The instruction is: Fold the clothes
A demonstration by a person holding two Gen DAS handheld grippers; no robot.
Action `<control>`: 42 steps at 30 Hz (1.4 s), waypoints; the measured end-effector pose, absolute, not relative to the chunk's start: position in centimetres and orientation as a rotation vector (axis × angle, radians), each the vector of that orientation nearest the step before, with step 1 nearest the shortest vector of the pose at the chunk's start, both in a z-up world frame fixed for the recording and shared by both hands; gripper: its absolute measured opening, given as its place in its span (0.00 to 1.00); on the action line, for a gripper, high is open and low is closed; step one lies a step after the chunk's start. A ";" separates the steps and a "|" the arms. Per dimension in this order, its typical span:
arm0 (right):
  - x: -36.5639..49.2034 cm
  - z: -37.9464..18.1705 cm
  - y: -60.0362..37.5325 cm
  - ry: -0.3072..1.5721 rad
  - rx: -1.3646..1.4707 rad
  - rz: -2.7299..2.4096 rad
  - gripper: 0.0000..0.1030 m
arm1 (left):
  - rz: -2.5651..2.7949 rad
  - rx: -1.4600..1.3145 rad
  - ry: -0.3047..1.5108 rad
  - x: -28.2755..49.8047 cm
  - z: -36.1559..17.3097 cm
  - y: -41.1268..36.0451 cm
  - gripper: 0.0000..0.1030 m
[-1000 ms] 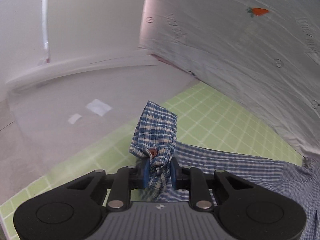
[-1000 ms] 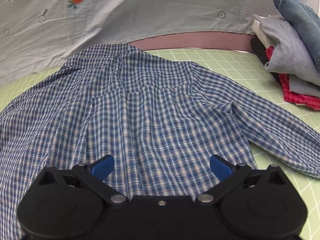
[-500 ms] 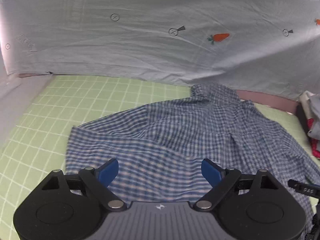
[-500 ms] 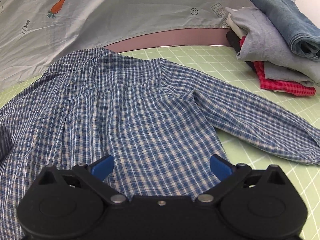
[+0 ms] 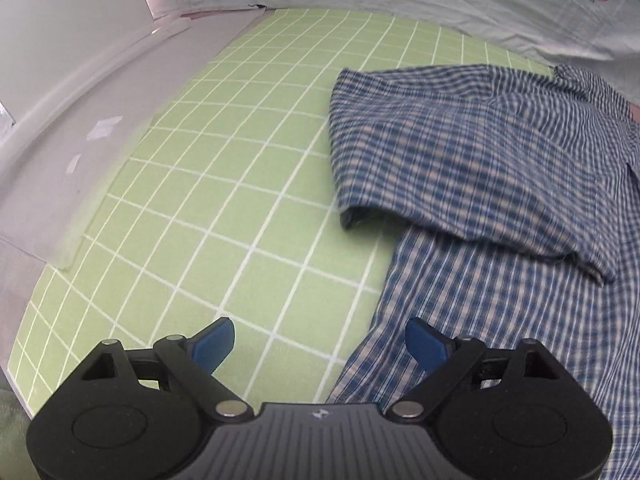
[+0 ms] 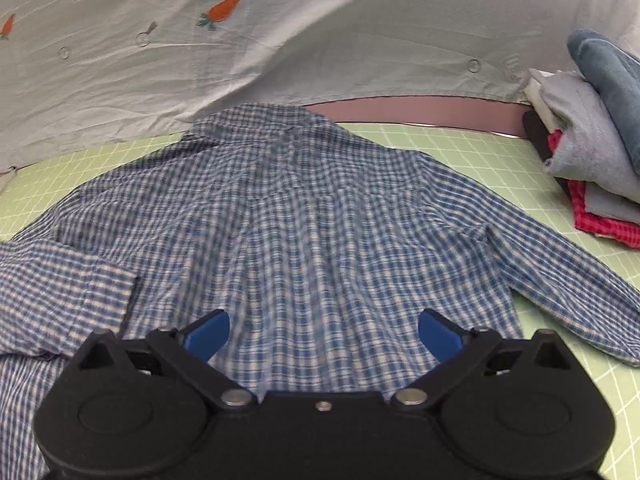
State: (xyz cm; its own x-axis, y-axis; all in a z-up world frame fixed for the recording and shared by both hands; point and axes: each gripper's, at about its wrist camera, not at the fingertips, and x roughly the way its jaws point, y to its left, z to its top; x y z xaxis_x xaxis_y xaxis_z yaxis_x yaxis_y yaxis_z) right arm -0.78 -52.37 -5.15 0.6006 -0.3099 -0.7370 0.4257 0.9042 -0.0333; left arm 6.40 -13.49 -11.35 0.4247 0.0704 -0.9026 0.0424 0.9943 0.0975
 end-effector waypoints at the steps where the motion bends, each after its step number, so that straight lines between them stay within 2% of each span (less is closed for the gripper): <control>1: -0.4 -5.2 -51.4 0.823 0.142 -0.404 0.94 | 0.015 0.120 1.136 6.3 -11.6 -13.5 0.90; 9: 3.0 -6.3 -43.9 0.817 0.170 -0.276 0.75 | -0.027 0.132 1.142 6.9 -12.3 -12.8 1.00; 12: 3.9 -7.5 -41.6 0.831 0.196 -0.231 0.68 | -0.052 0.085 1.160 7.3 -12.4 -12.1 1.00; 15: 4.8 -8.9 -39.8 0.854 0.230 -0.223 0.67 | -0.071 0.060 1.157 7.4 -12.6 -11.6 1.00; 16: 5.0 -9.3 -39.5 0.865 0.241 -0.224 0.70 | -0.078 0.064 1.148 7.3 -12.6 -11.6 1.00; 17: 5.2 -9.7 -39.4 0.877 0.253 -0.226 0.77 | -0.083 0.067 1.139 7.2 -12.6 -11.7 1.00; 20: 5.1 -10.4 -38.7 0.880 0.248 -0.226 0.79 | -0.090 0.070 1.120 6.9 -12.7 -11.7 1.00; 21: 5.1 -10.4 -38.5 0.878 0.230 -0.222 0.77 | -0.090 0.070 1.116 6.8 -12.7 -11.7 1.00; 24: 5.0 -10.1 -38.0 0.872 0.195 -0.194 0.53 | -0.091 0.069 1.113 6.7 -12.7 -11.7 1.00; 26: 5.0 -9.9 -37.8 0.875 0.185 -0.160 0.29 | -0.091 0.068 1.108 6.7 -12.7 -11.6 1.00; 28: 4.9 -9.7 -37.7 0.874 0.184 -0.134 0.19 | -0.091 0.067 1.103 6.7 -12.7 -11.4 1.00; 32: 4.2 -8.4 -38.4 0.836 0.188 -0.122 0.13 | -0.069 0.052 1.124 6.9 -12.6 -11.4 1.00; 42: 0.2 -3.7 -48.4 0.639 0.168 -0.256 0.12 | 0.032 -0.075 0.989 4.6 -9.3 -12.8 0.97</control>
